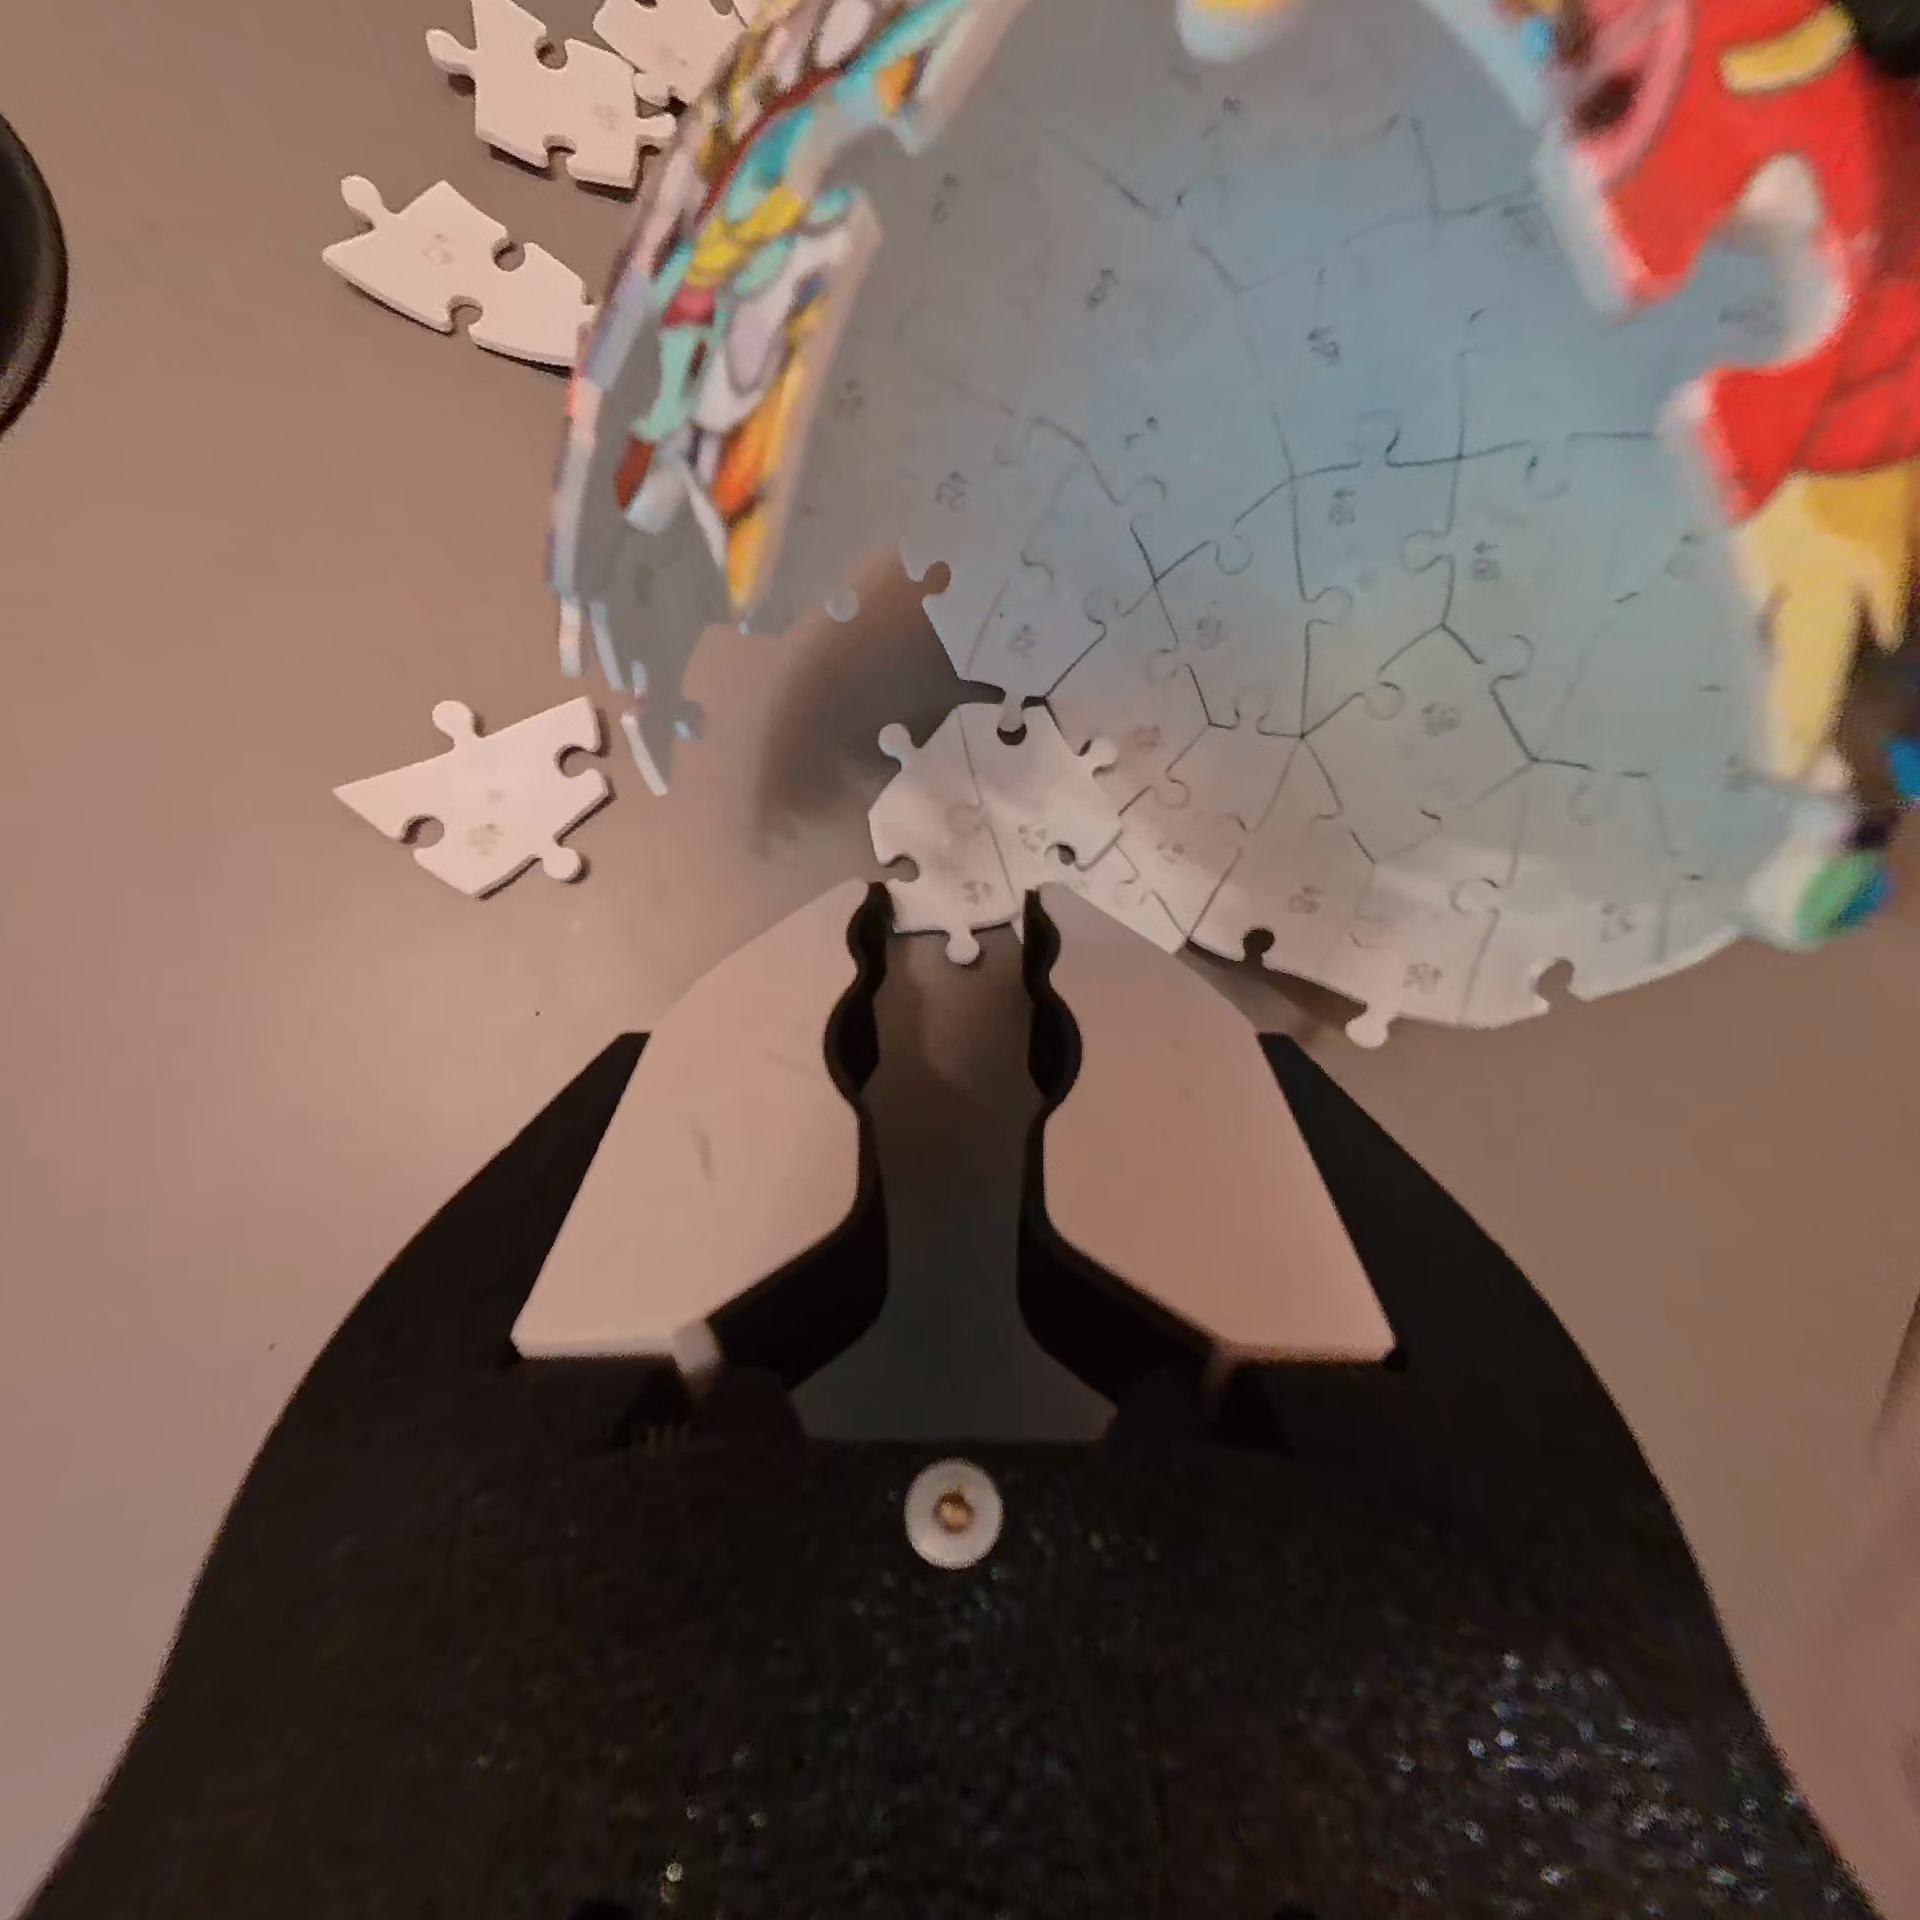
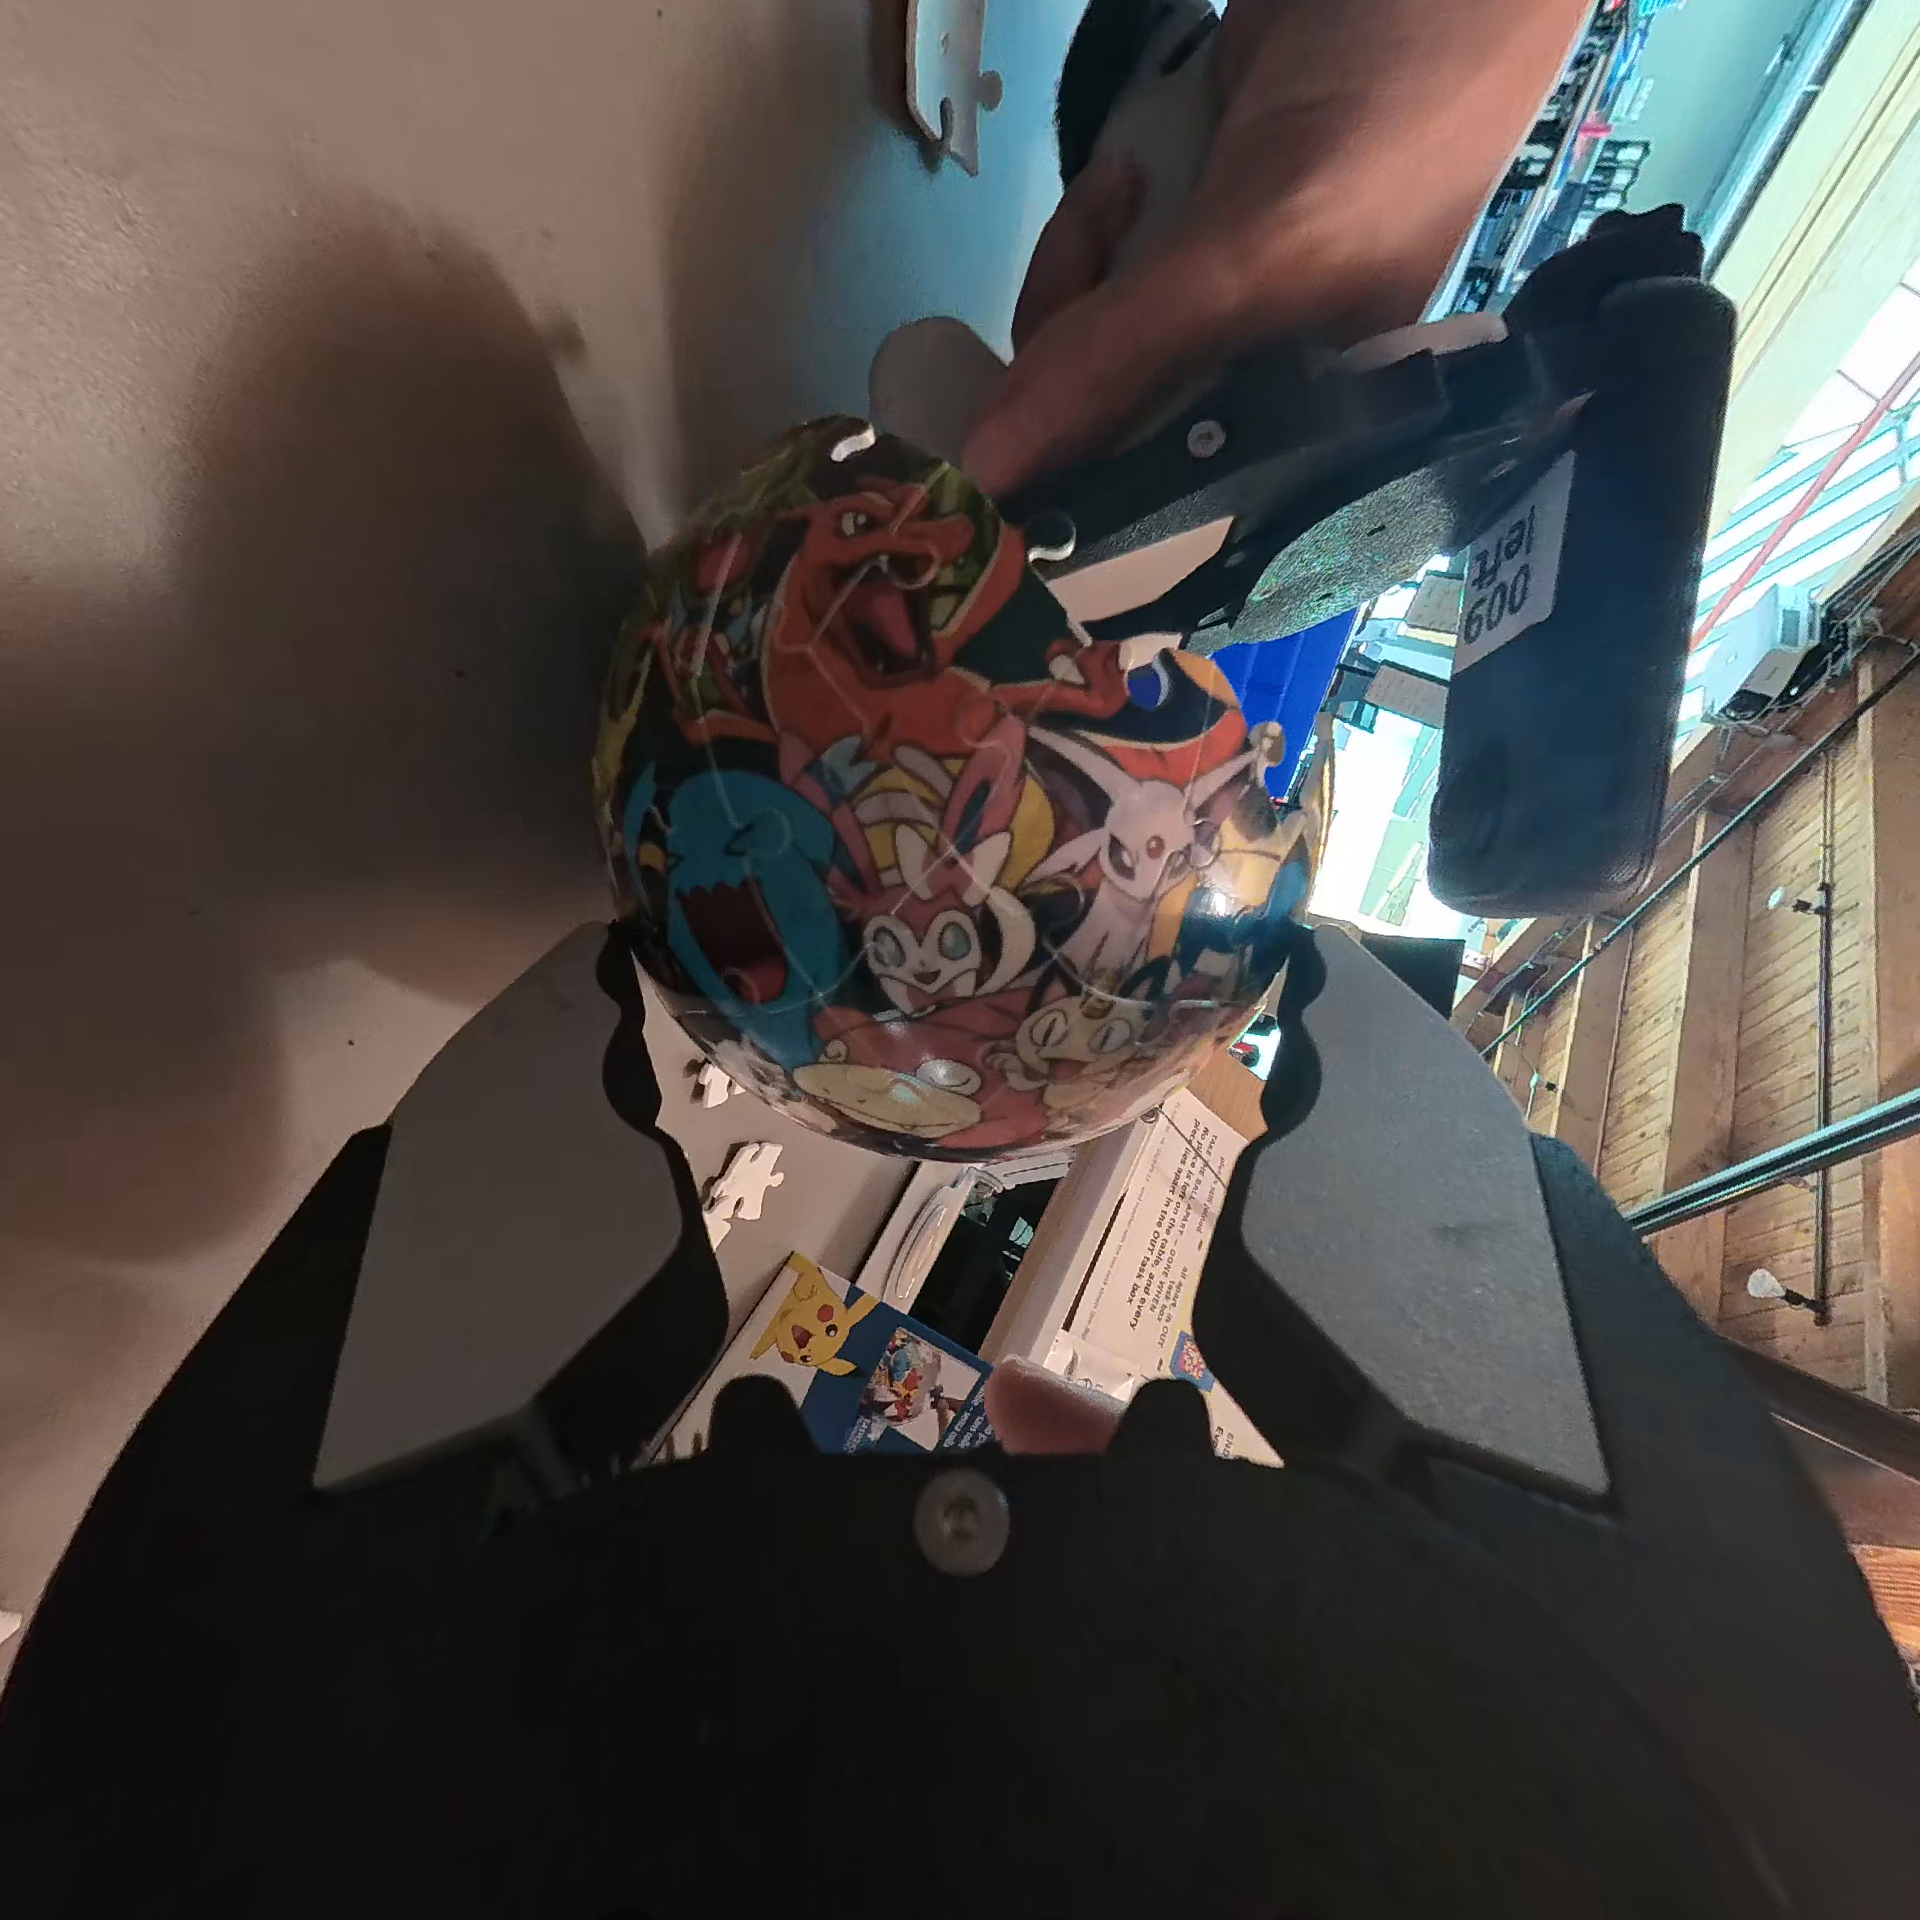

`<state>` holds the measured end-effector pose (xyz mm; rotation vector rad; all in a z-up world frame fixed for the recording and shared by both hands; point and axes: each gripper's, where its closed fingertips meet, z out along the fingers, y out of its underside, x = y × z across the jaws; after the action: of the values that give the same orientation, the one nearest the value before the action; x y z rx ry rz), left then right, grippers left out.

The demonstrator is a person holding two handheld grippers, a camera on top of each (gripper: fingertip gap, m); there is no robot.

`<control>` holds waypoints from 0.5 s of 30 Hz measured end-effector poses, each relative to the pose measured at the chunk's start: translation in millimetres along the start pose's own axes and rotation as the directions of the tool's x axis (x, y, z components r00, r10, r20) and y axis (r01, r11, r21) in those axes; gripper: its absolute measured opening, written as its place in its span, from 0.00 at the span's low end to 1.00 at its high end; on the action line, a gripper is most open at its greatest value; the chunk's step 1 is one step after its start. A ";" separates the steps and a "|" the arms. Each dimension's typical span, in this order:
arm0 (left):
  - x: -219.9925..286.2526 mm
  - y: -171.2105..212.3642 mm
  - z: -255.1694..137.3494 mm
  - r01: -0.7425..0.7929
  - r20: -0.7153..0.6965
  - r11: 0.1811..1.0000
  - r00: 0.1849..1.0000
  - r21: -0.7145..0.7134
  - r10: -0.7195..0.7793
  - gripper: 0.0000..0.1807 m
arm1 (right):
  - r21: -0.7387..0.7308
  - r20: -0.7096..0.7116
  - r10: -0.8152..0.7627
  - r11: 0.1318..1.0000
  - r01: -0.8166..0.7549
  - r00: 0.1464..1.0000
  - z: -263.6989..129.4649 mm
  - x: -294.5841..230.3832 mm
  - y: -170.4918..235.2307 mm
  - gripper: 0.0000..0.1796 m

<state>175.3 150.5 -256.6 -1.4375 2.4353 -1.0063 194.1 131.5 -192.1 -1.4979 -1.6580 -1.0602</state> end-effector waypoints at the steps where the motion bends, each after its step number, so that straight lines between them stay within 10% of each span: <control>1: -1.4 -0.8 0.5 0.006 0.010 1.000 1.000 0.005 -0.006 0.13 | 0.000 0.000 0.001 1.000 -0.001 1.000 0.0 0.0 0.0 0.64; 15: -6.5 -11.2 1.4 0.055 0.031 0.996 0.998 0.073 -0.057 0.28 | 0.000 -0.004 0.003 1.000 -0.003 1.000 -0.6 0.4 0.3 0.64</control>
<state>187.5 151.5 -252.2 -1.4945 2.3232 -1.0621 194.3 131.2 -191.5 -1.4965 -1.6527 -1.0607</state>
